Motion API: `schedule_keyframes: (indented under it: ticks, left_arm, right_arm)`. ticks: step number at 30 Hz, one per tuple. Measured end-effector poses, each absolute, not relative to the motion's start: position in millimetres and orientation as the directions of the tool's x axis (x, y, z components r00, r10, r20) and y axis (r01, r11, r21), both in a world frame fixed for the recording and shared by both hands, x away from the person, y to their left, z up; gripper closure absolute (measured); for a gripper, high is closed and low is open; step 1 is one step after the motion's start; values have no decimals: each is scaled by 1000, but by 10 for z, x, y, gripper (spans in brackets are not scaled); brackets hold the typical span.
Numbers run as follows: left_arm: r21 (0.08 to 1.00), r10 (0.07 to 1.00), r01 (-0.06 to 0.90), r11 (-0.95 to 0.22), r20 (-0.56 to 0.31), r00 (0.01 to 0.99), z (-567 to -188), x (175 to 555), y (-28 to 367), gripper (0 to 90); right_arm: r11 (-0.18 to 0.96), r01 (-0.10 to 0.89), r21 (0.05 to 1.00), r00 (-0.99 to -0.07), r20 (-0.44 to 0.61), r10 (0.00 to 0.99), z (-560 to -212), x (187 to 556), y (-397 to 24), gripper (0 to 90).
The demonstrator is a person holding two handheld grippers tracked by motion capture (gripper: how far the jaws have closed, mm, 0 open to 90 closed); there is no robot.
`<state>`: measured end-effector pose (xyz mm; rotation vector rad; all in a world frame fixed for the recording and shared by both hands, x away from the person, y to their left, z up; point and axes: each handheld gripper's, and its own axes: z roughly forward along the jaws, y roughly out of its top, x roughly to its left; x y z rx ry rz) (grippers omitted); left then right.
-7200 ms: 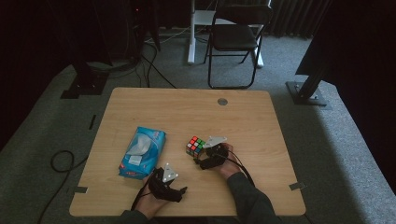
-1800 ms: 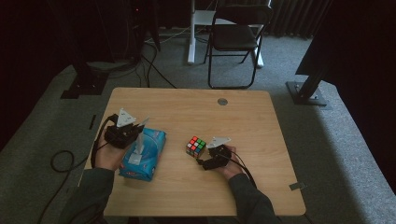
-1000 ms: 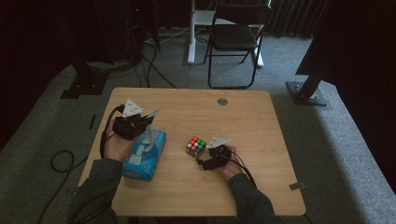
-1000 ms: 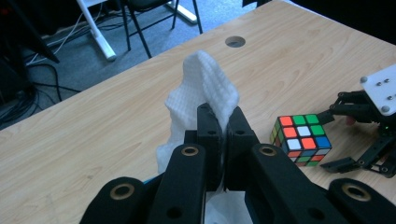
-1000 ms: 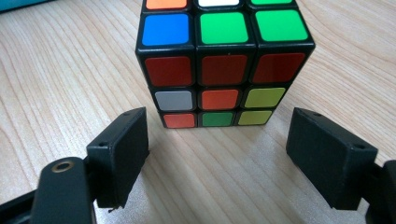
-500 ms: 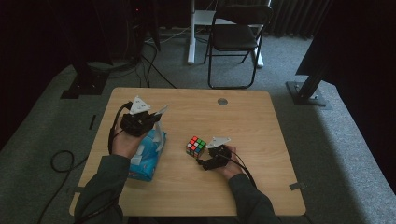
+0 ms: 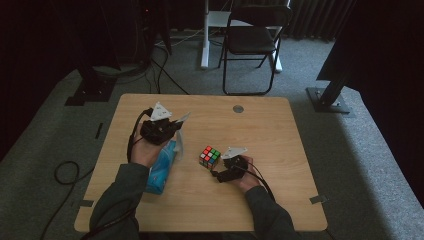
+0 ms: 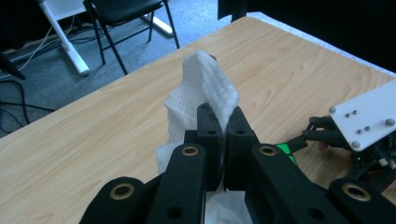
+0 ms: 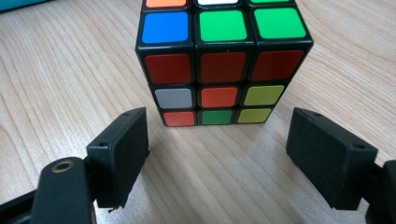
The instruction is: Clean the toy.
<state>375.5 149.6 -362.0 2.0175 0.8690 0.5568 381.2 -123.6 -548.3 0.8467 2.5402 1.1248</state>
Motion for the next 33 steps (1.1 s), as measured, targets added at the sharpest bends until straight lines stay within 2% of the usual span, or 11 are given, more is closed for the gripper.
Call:
schedule_keyframes:
  ticks: [9,25,33]
  left_arm:
    - [847,735,375,-377,27,677,-3736,3807,1344,880]
    - [844,697,364,-393,16,717,-3921,3859,993,880]
    - [877,698,334,-345,1,716,-3763,3869,954,879]
  right_arm:
    - [536,415,735,-803,18,596,-5482,3806,-1234,207]
    - [540,409,735,-804,11,594,-5484,3805,-1231,207]
    - [542,410,733,-804,10,595,-5482,3802,-1229,207]
